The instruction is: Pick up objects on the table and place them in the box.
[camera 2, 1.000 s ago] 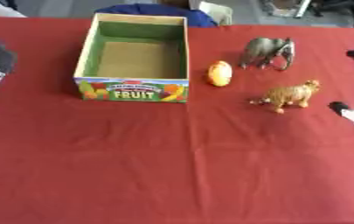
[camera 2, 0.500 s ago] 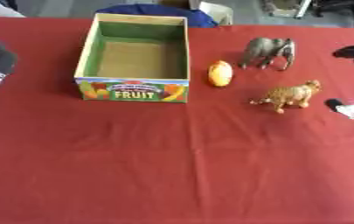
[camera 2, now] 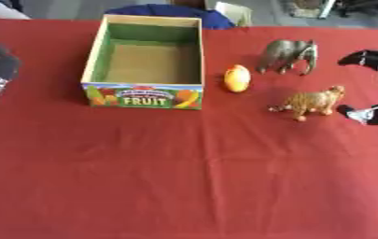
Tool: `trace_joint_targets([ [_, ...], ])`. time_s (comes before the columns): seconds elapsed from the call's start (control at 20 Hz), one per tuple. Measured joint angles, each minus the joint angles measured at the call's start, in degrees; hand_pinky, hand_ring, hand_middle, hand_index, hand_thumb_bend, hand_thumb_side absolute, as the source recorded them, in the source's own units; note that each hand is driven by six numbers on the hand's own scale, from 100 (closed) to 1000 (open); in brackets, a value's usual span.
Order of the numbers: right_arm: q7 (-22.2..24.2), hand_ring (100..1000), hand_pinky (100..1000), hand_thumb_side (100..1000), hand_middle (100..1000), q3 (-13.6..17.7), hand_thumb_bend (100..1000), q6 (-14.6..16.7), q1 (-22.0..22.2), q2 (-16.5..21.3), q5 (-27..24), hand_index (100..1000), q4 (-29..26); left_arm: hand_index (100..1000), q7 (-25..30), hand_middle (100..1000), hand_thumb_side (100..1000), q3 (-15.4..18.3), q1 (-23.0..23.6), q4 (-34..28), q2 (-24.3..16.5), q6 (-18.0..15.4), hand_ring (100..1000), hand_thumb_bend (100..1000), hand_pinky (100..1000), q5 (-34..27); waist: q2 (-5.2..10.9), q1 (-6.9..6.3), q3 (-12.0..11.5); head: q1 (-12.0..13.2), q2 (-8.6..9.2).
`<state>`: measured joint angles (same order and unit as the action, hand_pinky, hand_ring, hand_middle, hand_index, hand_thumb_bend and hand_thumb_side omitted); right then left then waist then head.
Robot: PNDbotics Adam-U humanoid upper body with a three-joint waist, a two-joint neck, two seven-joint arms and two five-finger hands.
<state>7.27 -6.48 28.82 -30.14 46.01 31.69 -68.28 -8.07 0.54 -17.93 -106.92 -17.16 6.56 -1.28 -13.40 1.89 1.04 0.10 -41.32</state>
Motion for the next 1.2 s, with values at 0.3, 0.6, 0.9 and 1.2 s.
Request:
trace_joint_targets([
  [0.3, -0.55, 877, 845, 109, 821, -0.30, 428, 0.68, -1.15, -2.05, 2.81, 887, 3.25, 637, 0.01, 576, 404, 0.00, -0.07, 0.00, 0.01, 0.00, 597, 749, 565, 0.00, 0.00, -0.16, 0.00, 0.00, 0.00],
  [0.6, -0.66, 875, 845, 108, 814, -0.56, 428, 1.07, -2.18, -3.55, 4.62, 883, 4.96, 637, 0.02, 577, 404, -0.01, -0.09, 0.00, 0.03, 0.00, 597, 748, 565, 0.00, 0.00, -0.36, 0.03, 0.00, 0.00],
  [0.9, -0.44, 872, 844, 104, 804, -0.79, 426, 1.56, -3.20, -5.00, 6.09, 873, 6.03, 637, 0.02, 577, 404, -0.01, -0.09, 0.00, 0.04, 0.01, 597, 748, 565, -0.02, 0.00, -0.42, 0.06, -0.02, 0.00],
  [1.2, -0.49, 864, 838, 100, 780, -0.95, 423, 1.70, -4.27, -6.24, 7.09, 850, 7.49, 637, 0.02, 577, 405, -0.01, -0.09, 0.00, 0.05, 0.00, 597, 747, 565, -0.13, 0.00, -0.57, 0.04, -0.03, 0.01],
])
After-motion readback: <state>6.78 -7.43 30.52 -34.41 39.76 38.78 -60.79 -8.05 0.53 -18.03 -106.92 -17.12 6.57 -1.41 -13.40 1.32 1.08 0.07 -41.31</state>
